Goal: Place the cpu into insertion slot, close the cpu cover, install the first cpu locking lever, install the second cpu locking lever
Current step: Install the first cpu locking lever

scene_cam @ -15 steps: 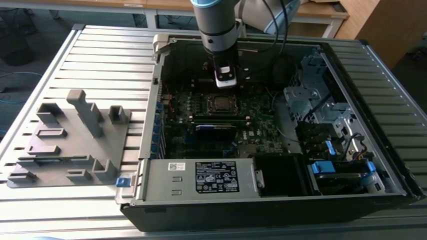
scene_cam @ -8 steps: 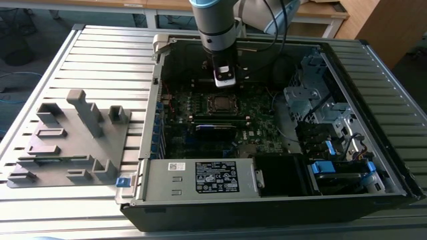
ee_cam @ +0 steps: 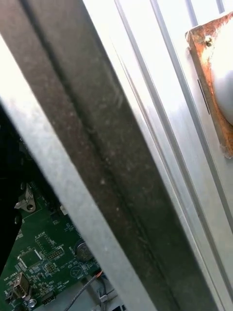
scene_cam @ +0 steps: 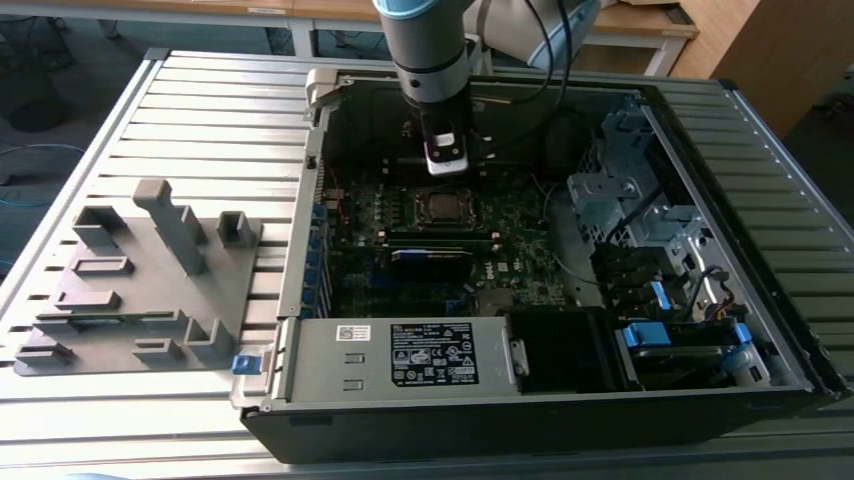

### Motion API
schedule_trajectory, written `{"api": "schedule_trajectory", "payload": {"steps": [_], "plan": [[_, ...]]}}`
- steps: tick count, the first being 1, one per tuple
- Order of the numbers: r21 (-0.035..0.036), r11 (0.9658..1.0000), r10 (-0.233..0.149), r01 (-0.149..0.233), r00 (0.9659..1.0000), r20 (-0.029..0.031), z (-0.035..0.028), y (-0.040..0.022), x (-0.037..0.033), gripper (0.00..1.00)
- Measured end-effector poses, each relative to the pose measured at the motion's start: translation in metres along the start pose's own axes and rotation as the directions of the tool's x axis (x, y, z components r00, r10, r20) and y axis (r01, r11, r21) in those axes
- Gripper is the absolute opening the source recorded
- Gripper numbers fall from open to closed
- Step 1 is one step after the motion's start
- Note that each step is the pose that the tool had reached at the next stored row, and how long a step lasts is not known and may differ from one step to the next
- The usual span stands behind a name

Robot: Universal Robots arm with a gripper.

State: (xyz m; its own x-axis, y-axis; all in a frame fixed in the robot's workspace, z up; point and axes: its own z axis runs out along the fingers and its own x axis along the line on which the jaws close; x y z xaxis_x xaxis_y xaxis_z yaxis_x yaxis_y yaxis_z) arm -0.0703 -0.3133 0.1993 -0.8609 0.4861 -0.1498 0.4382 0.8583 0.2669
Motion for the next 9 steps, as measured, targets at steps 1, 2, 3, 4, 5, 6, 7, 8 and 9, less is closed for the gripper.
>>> {"api": "schedule_trajectory", "payload": {"steps": [1, 2, 3, 4, 5, 6, 7, 8, 9], "plan": [[-0.0002, 1.0000, 0.000, 0.000, 1.0000, 0.0003, 0.0000, -0.0001, 0.0001, 0.11], [-0.0002, 1.0000, -0.001, 0.001, 1.0000, 0.0004, 0.0000, -0.0001, 0.0001, 0.11], [-0.0002, 1.0000, -0.001, 0.001, 1.0000, 0.0005, 0.0000, -0.0001, 0.0001, 0.11], [-0.0002, 1.0000, -0.001, 0.001, 1.0000, 0.0005, 0.0000, -0.0001, 0.0001, 0.11], [-0.0004, 1.0000, -0.001, 0.001, 1.0000, 0.0005, 0.0000, -0.0001, 0.0001, 0.11], [-0.0006, 1.0000, -0.001, 0.001, 1.0000, 0.0006, 0.0003, -0.0003, 0.0001, 0.11], [-0.0005, 1.0000, 0.000, 0.000, 1.0000, 0.0006, 0.0005, -0.0005, 0.0001, 0.11], [0.0000, 1.0000, -0.001, 0.001, 1.0000, 0.0007, 0.0009, -0.0007, 0.0001, 0.11], [0.0005, 1.0000, -0.001, 0.001, 1.0000, 0.0010, 0.0014, -0.0009, 0.0001, 0.11]]}}
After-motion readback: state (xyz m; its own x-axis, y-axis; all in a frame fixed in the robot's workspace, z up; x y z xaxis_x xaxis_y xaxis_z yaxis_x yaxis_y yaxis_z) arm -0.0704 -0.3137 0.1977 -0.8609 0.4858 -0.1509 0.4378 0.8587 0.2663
